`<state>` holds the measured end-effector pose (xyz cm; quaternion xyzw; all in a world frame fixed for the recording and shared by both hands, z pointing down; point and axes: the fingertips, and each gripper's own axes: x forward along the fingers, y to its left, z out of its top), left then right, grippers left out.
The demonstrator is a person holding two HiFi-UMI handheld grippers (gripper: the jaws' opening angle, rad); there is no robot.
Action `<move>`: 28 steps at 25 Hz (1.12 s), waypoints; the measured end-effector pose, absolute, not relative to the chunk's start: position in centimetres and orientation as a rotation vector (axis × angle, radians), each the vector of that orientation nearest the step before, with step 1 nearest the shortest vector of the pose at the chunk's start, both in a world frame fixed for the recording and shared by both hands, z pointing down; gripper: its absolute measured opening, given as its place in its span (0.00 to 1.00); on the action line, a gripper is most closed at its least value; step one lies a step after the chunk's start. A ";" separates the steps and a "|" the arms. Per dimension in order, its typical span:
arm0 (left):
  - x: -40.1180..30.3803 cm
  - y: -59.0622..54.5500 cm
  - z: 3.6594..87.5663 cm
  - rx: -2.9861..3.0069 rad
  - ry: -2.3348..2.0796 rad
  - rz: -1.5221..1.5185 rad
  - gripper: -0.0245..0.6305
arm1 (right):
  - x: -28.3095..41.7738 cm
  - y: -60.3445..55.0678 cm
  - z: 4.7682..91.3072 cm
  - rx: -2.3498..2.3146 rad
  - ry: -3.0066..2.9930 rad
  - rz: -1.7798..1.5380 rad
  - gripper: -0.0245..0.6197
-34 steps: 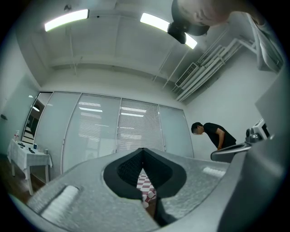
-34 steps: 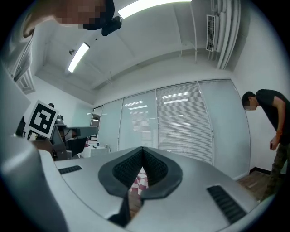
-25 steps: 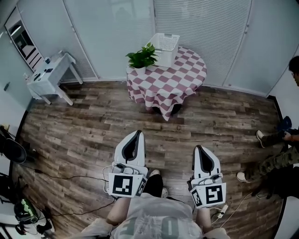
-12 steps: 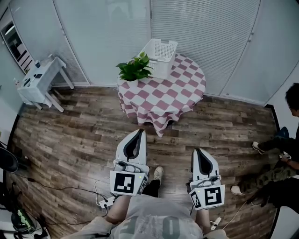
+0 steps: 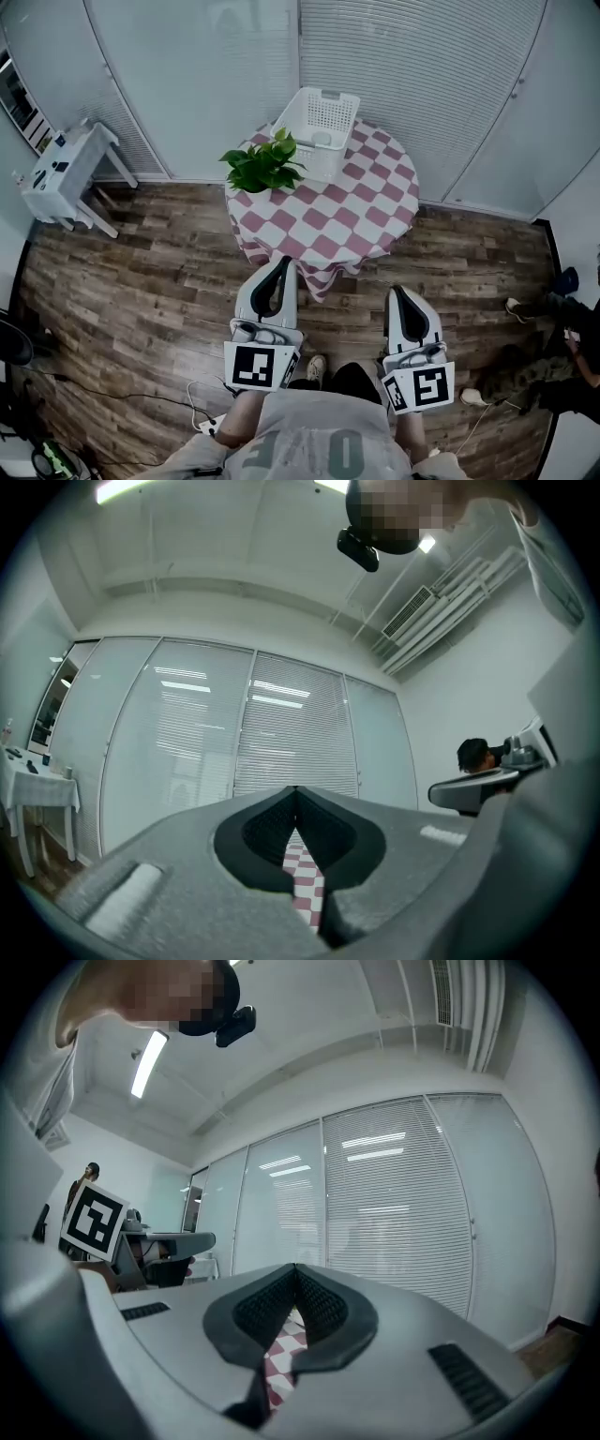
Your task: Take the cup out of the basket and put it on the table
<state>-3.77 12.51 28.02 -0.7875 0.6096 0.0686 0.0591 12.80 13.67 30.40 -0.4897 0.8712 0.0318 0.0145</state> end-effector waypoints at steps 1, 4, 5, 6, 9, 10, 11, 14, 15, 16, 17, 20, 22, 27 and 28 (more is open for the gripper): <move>-4.0 11.7 28.0 -2.385 1.850 0.207 0.04 | 12.6 12.8 30.4 -1.524 2.715 0.099 0.05; -4.4 9.2 28.3 -2.390 1.867 0.206 0.04 | 12.4 9.9 30.6 -1.525 2.720 0.080 0.05; -4.5 8.4 28.6 -2.392 1.877 0.203 0.04 | 12.3 9.0 30.7 -1.519 2.722 0.070 0.05; -4.6 7.6 28.8 -2.391 1.889 0.200 0.04 | 12.2 8.0 30.8 -1.510 2.726 0.059 0.05; -4.7 4.4 29.4 -2.379 1.922 0.196 0.04 | 11.8 4.4 31.0 -1.464 2.744 0.053 0.05; -4.7 3.2 29.6 -2.373 1.932 0.191 0.04 | 11.8 3.0 31.1 -1.448 2.749 0.058 0.05; -4.5 1.8 29.8 -2.367 1.940 0.182 0.04 | 11.7 1.5 31.2 -1.434 2.752 0.062 0.05; -3.5 -2.8 30.0 -2.347 1.956 0.164 0.04 | 12.2 -3.4 31.4 -1.399 2.762 0.059 0.05; -3.3 -4.6 29.7 -2.336 1.959 0.163 0.04 | 12.3 -5.2 31.4 -1.387 2.768 0.058 0.05; -3.1 -6.3 29.3 -2.322 1.963 0.165 0.04 | 12.4 -7.0 31.3 -1.375 2.774 0.059 0.05; -3.0 -8.0 29.0 -2.308 1.968 0.168 0.04 | 12.4 -8.8 31.2 -1.363 2.780 0.061 0.05; -2.8 -13.1 28.2 -2.267 2.002 0.180 0.04 | 12.5 -13.9 30.8 -1.332 2.796 0.075 0.05; -2.4 -16.2 28.0 -2.252 2.020 0.178 0.04 | 12.8 -17.1 30.7 -1.308 2.815 0.079 0.05; -2.0 -21.2 28.3 -2.221 2.078 0.132 0.04 | 12.7 -23.5 31.4 -1.225 2.870 0.018 0.05; -2.2 -21.9 28.4 -2.218 2.090 0.118 0.04 | 12.5 -24.5 31.5 -1.212 2.878 0.008 0.05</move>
